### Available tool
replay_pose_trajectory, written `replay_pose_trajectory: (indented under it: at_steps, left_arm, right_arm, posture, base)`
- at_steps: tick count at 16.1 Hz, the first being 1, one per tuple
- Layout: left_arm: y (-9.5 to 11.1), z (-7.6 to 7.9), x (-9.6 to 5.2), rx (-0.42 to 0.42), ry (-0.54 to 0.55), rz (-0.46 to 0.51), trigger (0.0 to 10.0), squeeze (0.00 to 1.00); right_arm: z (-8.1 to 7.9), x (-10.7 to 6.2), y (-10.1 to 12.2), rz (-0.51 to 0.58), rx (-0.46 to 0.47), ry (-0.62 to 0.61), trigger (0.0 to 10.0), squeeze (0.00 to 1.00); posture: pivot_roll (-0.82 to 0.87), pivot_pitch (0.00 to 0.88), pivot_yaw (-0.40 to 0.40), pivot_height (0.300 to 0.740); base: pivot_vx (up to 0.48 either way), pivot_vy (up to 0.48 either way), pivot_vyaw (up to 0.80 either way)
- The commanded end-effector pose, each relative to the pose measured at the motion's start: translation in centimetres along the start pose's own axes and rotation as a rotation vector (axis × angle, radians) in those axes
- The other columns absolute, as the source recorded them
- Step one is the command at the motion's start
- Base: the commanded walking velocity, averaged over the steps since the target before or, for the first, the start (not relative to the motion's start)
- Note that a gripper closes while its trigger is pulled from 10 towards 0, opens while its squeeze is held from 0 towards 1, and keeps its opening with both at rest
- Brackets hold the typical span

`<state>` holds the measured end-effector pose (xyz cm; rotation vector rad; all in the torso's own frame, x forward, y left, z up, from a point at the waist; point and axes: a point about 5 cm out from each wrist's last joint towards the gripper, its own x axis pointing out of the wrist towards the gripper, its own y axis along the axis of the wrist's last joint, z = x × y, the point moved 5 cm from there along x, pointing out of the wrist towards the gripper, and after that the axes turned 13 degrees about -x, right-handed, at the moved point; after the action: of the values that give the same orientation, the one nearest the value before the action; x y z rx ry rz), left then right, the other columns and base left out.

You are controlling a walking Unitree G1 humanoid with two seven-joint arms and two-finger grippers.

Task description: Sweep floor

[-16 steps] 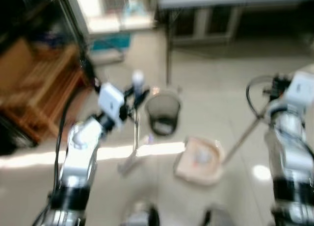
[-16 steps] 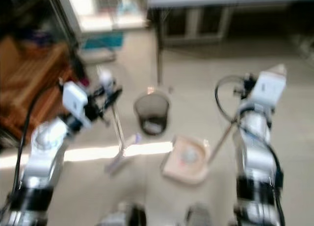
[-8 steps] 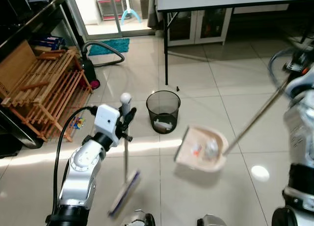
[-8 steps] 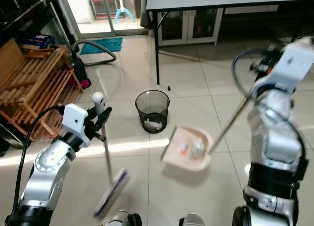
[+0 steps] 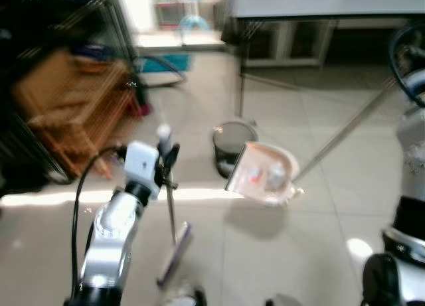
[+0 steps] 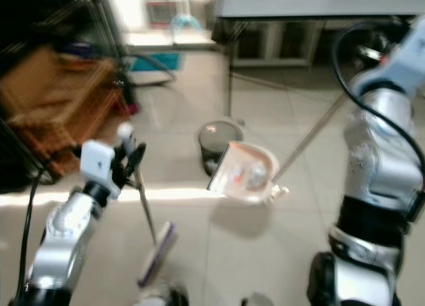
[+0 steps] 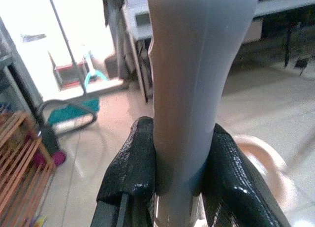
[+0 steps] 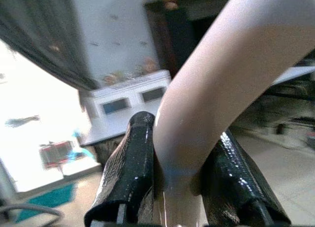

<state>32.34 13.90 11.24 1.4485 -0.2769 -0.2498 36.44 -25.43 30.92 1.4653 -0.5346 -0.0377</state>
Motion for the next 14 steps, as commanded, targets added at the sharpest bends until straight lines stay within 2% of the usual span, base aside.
replay_pose_trajectory:
  at_steps: [1,6,14]
  left_arm:
    - [1.2,-0.5,0.4,0.033,0.017,0.026,10.0,0.00]
    - [1.4,-0.7,0.4,0.038,0.035,0.033,10.0,0.00]
    - [1.7,-1.1,0.3,0.047,0.049,0.036,10.0,0.00]
  right_arm:
    - [-0.5,0.1,1.8,0.067,0.048,0.014,10.0,0.00]
    - [-1.7,0.5,2.4,0.084,0.061,0.033,10.0,0.00]
    - [-1.5,1.0,2.4,0.095,0.088,0.000,10.0,0.00]
  posture:
    - [-0.01,0.079,0.081,0.740]
    - [0.00,0.079,0.074,0.740]
    - [0.01,0.073,0.069,0.740]
  base:
    - [0.341,0.000,0.00]
    - [0.374,0.000,0.00]
    - [0.425,0.000,0.00]
